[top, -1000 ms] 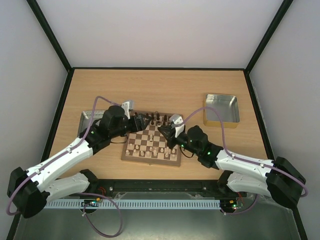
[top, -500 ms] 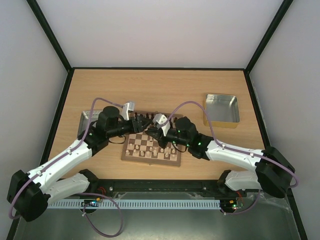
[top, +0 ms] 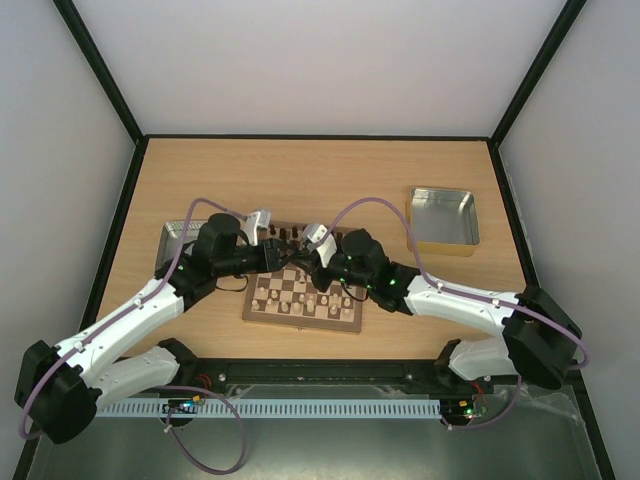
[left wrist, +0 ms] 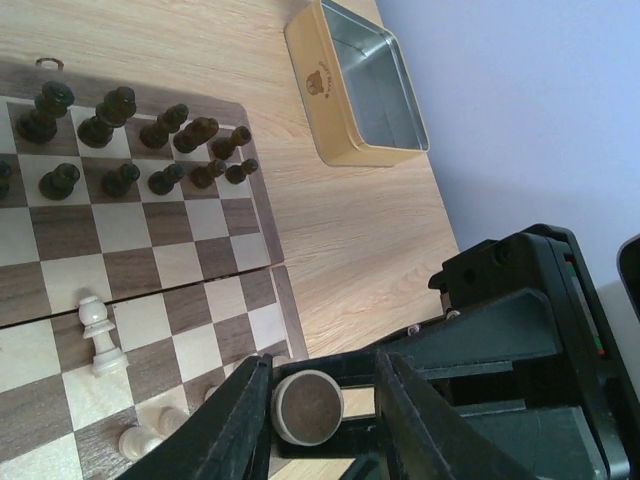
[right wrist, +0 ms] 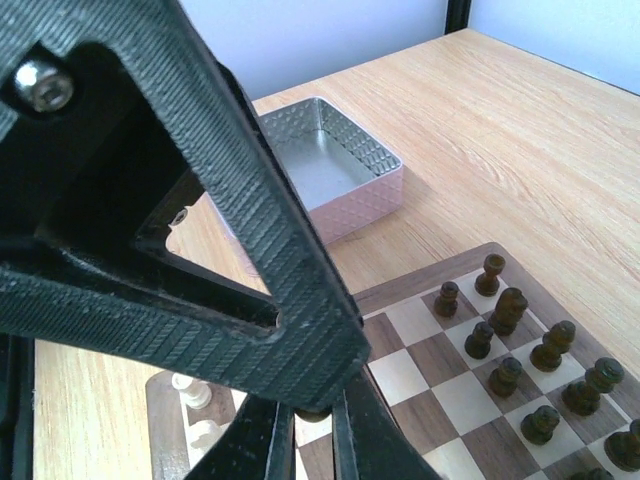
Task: Set up the chess pieces on the board
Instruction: Place the chess piece on the chessboard.
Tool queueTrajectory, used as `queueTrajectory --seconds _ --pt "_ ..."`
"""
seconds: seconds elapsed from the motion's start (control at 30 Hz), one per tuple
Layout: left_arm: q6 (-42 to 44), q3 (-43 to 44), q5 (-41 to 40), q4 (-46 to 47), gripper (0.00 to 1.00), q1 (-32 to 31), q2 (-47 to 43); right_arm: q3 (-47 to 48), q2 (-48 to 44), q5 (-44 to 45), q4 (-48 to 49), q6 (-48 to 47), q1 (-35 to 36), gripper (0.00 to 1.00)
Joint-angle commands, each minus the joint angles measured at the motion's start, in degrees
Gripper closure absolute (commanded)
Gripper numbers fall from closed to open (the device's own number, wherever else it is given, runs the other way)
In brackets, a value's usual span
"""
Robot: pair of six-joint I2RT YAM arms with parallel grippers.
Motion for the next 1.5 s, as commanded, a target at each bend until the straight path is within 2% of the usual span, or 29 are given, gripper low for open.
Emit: queueTrajectory --seconds 0.0,0.27,0.37,0.53,0.67,0.73,0.9,1.0,1.1,1.23,1.3,1.4,1.47 --pt "0.9 0.0 0.9 -1.7 0.7 0.3 -0.4 2.1 0.1 3.8 0.4 1.5 -0.1 0.94" --pt "0.6 -0.3 3.8 0.2 0.86 0.3 0.9 1.3 -0.5 1.7 2.3 2.0 -0.1 0.93" --pt "-0.2 -0.3 3.6 0.7 0.89 0.4 0.6 1.1 -1.1 2.1 2.2 3.4 -0.1 0.87" --pt "-2.9 -0.2 1.3 1.3 0.89 0.5 -1.2 -0.5 -4.5 5.8 2.4 8.9 -0.1 0.42" --pt "-6.7 0.4 0.3 2.9 0.89 1.1 -2.7 -4.6 -11.1 4.8 6.5 16.9 -0.1 0.29" --pt "-9.2 0.9 0.3 4.1 0.89 1.6 -3.5 -6.5 -14.4 3.8 9.3 22.6 -0.1 0.28" --pt "-18.7 1.2 1.7 10.4 0.88 2.4 -6.3 -10.7 -19.6 17.0 16.9 46.1 -0.2 0.29" --pt "-25.5 1.3 2.5 14.5 0.88 2.7 -7.7 -12.1 -20.4 17.6 23.0 55.6 -0.2 0.32" --pt "-32.5 1.5 2.6 18.3 0.87 2.7 -9.1 -9.6 -19.0 15.4 25.0 61.5 -0.2 0.35" --pt "-40.3 1.6 1.7 22.8 0.87 2.7 -9.8 -5.2 -13.5 7.0 29.6 67.2 -0.2 0.4" --pt "-42.9 1.6 1.3 24.9 0.87 2.6 -9.6 -3.7 -10.9 2.3 33.7 70.0 -0.2 0.43" --pt "-45.0 1.5 1.3 28.0 0.87 2.6 -9.0 -3.6 -7.6 -2.5 44.7 73.8 -0.2 0.47" --pt "-46.0 1.3 1.6 30.2 0.87 2.7 -8.3 -2.9 -5.9 -4.1 47.1 75.6 -0.2 0.52"
